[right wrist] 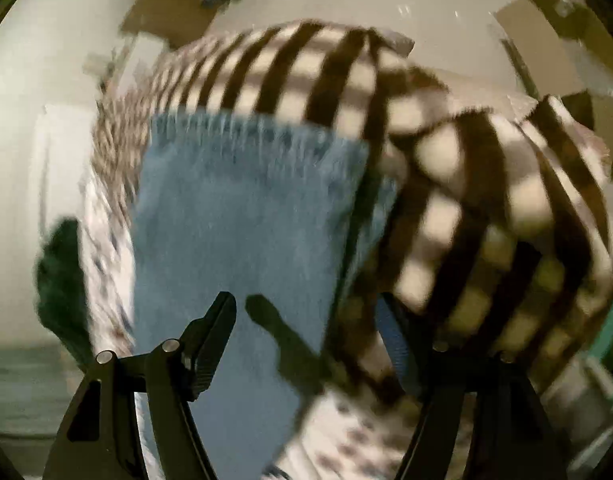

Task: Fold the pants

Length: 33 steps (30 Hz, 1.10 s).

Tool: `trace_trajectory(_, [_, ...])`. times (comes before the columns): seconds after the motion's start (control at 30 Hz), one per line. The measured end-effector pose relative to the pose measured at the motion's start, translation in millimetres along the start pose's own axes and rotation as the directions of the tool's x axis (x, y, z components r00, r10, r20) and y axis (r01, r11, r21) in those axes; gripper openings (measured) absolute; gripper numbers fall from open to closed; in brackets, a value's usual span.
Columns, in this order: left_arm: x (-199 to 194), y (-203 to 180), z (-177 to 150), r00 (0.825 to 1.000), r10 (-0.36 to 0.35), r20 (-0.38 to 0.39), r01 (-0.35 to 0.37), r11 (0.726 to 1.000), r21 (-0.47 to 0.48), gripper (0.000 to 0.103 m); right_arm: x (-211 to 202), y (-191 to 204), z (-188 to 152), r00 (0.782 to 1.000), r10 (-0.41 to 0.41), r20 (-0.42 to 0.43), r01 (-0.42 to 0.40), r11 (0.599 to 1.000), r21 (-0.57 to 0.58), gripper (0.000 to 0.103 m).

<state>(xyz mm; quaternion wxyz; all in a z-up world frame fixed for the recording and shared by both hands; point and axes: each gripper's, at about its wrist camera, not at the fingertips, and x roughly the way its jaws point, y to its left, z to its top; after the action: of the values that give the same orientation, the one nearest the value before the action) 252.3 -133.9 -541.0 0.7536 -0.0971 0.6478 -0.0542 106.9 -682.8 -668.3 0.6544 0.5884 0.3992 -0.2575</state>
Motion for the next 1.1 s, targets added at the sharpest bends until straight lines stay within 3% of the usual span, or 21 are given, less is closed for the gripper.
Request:
trace_trajectory(0.03, [14, -18, -3, 0.999, 0.016, -0.028, -0.015, 0.999, 0.043, 0.078, -3, -2, 5, 0.999, 0.036, 0.025, -0.036, 0.999, 0.012, 0.046])
trace_trajectory(0.07, [24, -28, -4, 0.998, 0.035, -0.047, -0.031, 0.997, 0.071, 0.079, -5, -2, 10, 0.997, 0.059, 0.041, -0.060, 0.998, 0.012, 0.037])
trace_trajectory(0.1, [33, -39, -5, 0.996, 0.068, -0.051, -0.062, 0.993, 0.104, 0.087, -8, -1, 14, 0.996, 0.077, 0.049, -0.078, 0.997, 0.007, 0.034])
trace_trajectory(0.2, [46, -50, -6, 0.995, 0.091, -0.042, -0.085, 0.988, 0.133, 0.103, -12, 4, 16, 0.991, 0.121, 0.058, -0.118, 0.992, -0.043, 0.032])
trace_trajectory(0.3, [50, -46, -5, 0.997, 0.068, -0.045, -0.062, 0.990, 0.129, 0.103, -7, 12, 18, 0.992, 0.122, 0.041, -0.115, 0.983, -0.143, 0.034])
trace_trajectory(0.4, [52, -44, -3, 0.997, 0.056, -0.053, -0.049, 0.989, 0.137, 0.103, 14, 2, 26, 0.993, 0.118, 0.007, -0.116, 0.986, -0.116, 0.036])
trace_trajectory(0.47, [53, -41, -3, 0.997, 0.053, -0.052, -0.046, 0.989, 0.141, 0.103, 18, -5, 29, 0.972, 0.236, 0.011, -0.235, 0.971, -0.048, 0.039])
trace_trajectory(0.53, [53, -32, 4, 0.996, 0.050, -0.070, -0.040, 0.989, 0.141, 0.103, 15, 3, 28, 0.940, 0.341, 0.022, -0.338, 0.938, -0.070, 0.039])
trace_trajectory(0.67, [58, -30, 20, 0.992, 0.076, -0.098, -0.063, 0.989, 0.131, 0.103, 37, 6, 31, 0.953, 0.301, 0.019, -0.298, 0.949, -0.099, 0.046])
trace_trajectory(0.8, [63, -36, 33, 0.989, 0.079, -0.125, -0.062, 0.990, 0.130, 0.103, 54, 11, 36, 0.933, 0.359, 0.020, -0.357, 0.931, -0.080, 0.053])
trace_trajectory(0.9, [52, -35, 42, 0.994, 0.057, -0.090, -0.047, 0.993, 0.113, 0.103, 45, 24, 35, 0.937, 0.348, 0.021, -0.343, 0.930, -0.133, 0.012])
trace_trajectory(1.1, [1, -28, 54, 0.995, 0.066, 0.069, -0.076, 0.985, 0.153, 0.103, -12, 80, 6, 0.950, 0.306, 0.063, -0.275, 0.914, -0.297, 0.010])
